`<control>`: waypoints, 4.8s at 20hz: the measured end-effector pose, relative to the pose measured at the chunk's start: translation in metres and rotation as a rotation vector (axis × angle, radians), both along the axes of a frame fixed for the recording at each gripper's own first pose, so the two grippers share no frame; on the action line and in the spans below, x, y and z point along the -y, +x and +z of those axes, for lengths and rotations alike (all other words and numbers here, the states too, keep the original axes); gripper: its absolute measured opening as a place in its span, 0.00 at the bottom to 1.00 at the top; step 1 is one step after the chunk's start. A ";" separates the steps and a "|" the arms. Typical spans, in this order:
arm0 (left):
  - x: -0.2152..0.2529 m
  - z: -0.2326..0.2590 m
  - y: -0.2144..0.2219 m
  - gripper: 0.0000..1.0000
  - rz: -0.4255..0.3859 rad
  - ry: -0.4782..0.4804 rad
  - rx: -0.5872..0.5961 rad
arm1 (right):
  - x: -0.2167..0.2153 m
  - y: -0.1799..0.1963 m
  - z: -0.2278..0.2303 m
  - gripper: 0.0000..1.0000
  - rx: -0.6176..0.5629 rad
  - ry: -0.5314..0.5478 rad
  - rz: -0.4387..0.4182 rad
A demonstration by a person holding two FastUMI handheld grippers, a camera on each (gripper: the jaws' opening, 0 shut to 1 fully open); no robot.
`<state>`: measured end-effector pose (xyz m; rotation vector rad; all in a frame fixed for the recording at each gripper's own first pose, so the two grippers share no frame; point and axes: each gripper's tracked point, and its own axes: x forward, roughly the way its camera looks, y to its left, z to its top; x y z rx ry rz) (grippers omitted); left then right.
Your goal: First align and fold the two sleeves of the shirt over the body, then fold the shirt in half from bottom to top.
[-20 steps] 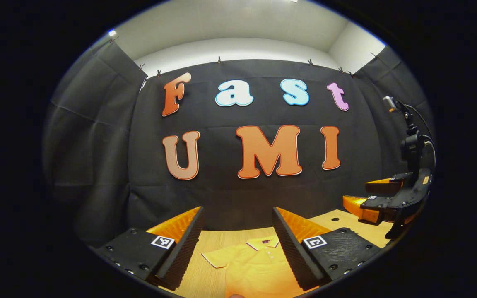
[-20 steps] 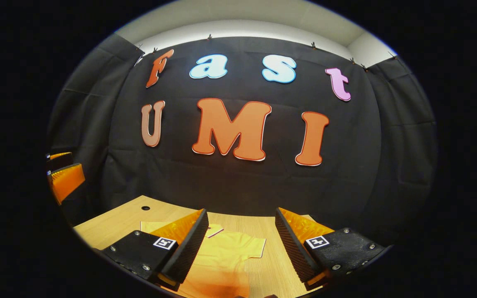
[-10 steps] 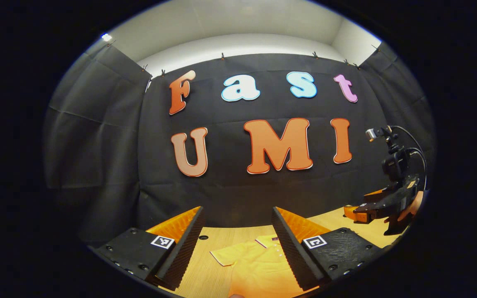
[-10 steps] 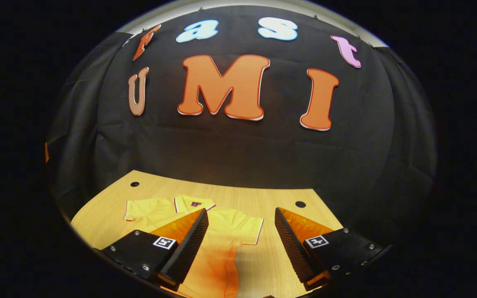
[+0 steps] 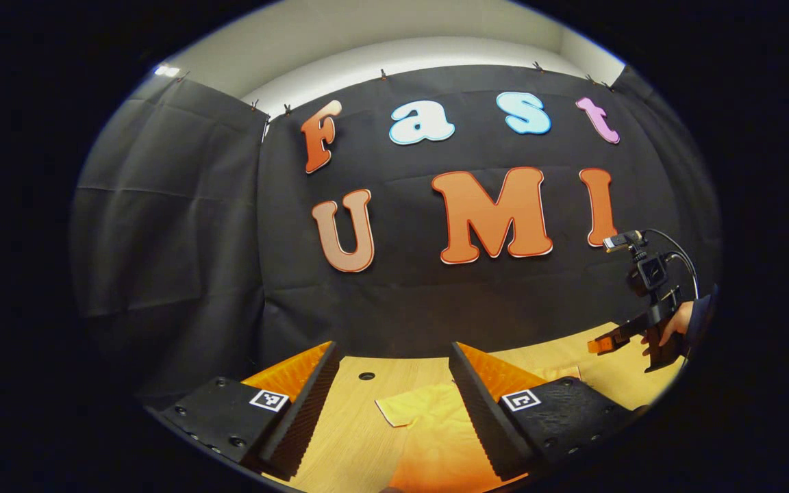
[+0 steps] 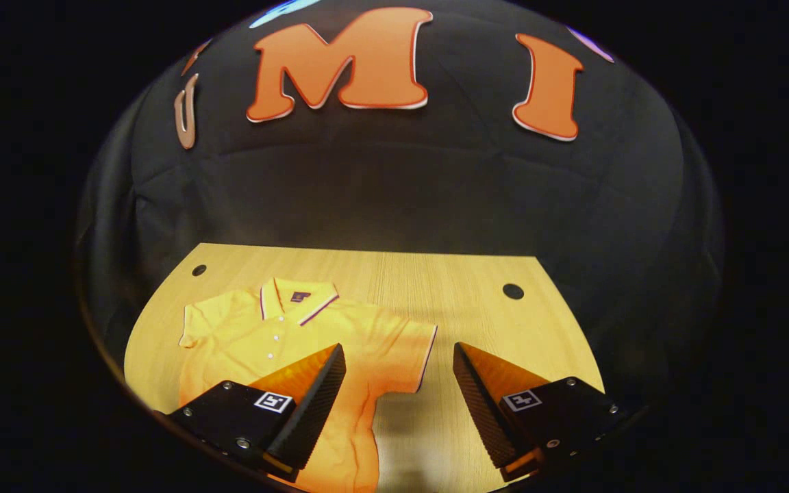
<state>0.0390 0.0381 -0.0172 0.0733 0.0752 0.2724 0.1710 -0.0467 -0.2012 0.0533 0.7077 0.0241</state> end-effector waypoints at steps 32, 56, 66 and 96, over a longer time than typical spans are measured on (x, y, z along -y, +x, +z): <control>0.026 -0.065 -0.003 1.00 0.156 0.066 -0.252 | -0.007 0.067 -0.187 0.12 -0.685 0.146 0.052; -0.032 -0.131 0.065 0.99 0.048 -0.113 -0.338 | -0.154 0.070 -0.039 0.72 -0.356 0.395 0.296; -0.083 -0.230 0.176 1.00 -0.173 -0.308 -0.558 | -0.093 0.001 0.022 0.96 -0.133 0.310 0.022; -0.076 -0.407 0.270 0.16 -0.206 -0.463 -1.278 | -0.013 -0.182 -0.006 0.96 -0.141 0.311 -0.346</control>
